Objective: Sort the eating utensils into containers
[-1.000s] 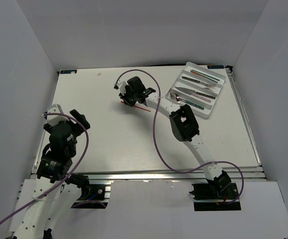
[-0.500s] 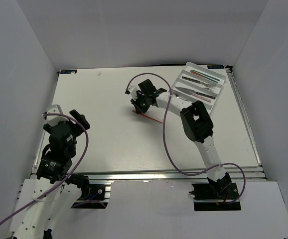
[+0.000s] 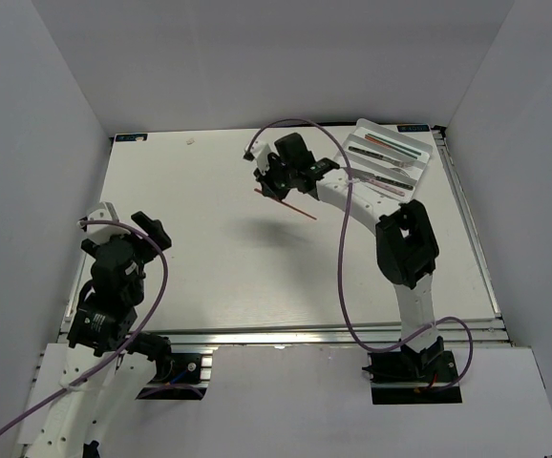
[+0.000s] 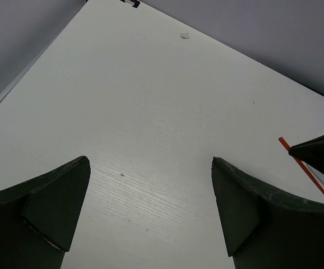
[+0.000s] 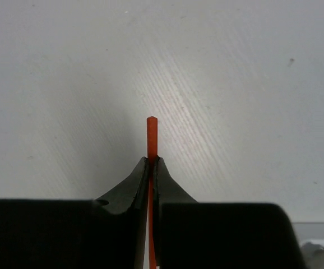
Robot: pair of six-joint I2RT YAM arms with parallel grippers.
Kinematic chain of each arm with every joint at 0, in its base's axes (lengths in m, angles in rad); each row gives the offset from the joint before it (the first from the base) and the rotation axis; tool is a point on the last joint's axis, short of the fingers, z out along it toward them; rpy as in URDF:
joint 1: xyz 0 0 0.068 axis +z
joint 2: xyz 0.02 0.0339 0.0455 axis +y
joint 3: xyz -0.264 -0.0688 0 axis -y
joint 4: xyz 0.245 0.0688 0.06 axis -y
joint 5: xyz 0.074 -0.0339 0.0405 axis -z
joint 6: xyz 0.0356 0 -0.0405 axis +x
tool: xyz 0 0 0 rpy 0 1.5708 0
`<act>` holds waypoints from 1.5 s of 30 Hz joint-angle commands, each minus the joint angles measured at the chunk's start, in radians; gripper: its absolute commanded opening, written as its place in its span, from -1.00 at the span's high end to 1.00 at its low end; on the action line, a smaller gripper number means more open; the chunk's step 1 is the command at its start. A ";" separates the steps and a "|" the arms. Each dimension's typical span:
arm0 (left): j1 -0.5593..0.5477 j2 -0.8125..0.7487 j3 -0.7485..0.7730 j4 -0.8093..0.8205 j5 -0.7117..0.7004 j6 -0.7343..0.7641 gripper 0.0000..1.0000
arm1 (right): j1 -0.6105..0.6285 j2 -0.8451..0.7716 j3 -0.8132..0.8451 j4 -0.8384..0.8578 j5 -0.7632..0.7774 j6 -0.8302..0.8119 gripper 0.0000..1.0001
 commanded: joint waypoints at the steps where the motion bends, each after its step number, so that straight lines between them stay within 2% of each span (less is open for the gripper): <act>1: -0.007 -0.015 -0.006 0.001 0.000 -0.001 -0.96 | -0.048 -0.050 0.034 -0.002 0.102 -0.093 1.00; 3: -0.010 -0.016 -0.006 0.003 0.003 0.001 -0.96 | -0.111 -0.061 0.028 0.021 0.137 -0.180 1.00; 8: -0.011 0.003 -0.008 0.009 0.028 0.005 -0.96 | -0.295 -0.035 0.007 0.201 0.204 -0.401 1.00; 11: -0.013 0.016 -0.008 0.011 0.040 0.008 -0.96 | -0.388 0.014 0.074 0.267 0.249 -0.465 1.00; 12: -0.013 0.016 -0.008 0.012 0.043 0.008 -0.96 | -0.404 0.025 0.083 0.290 0.284 -0.549 1.00; 15: -0.013 0.016 -0.008 0.011 0.042 0.008 -0.96 | -0.467 0.105 0.142 0.362 0.345 -0.662 1.00; 16: -0.016 0.014 -0.008 0.011 0.040 0.008 -0.96 | -0.506 0.128 0.177 0.356 0.347 -0.692 1.00; 17: -0.016 0.011 -0.008 0.012 0.039 0.008 -0.96 | -0.529 0.132 0.165 0.424 0.298 -0.687 1.00; 21: -0.016 0.022 -0.009 0.014 0.040 0.008 -0.96 | -0.640 0.185 0.226 0.446 0.150 -0.703 1.00; 23: -0.016 0.037 -0.009 0.012 0.037 0.007 -0.96 | -0.660 0.200 0.228 0.480 0.039 -0.758 1.00; 27: -0.016 0.083 -0.003 0.008 0.033 0.007 -0.96 | -0.695 0.266 0.317 0.455 -0.032 -0.783 1.00; 33: -0.014 0.116 -0.002 0.000 0.007 0.004 -0.96 | -0.706 0.349 0.334 0.526 -0.142 -0.848 1.00; 38: -0.016 0.135 -0.002 -0.002 0.000 0.004 -0.96 | -0.689 0.441 0.354 0.635 -0.129 -0.894 1.00; 45: -0.014 0.120 -0.003 -0.003 -0.004 0.001 -0.96 | -0.672 0.539 0.393 0.687 -0.077 -0.897 1.00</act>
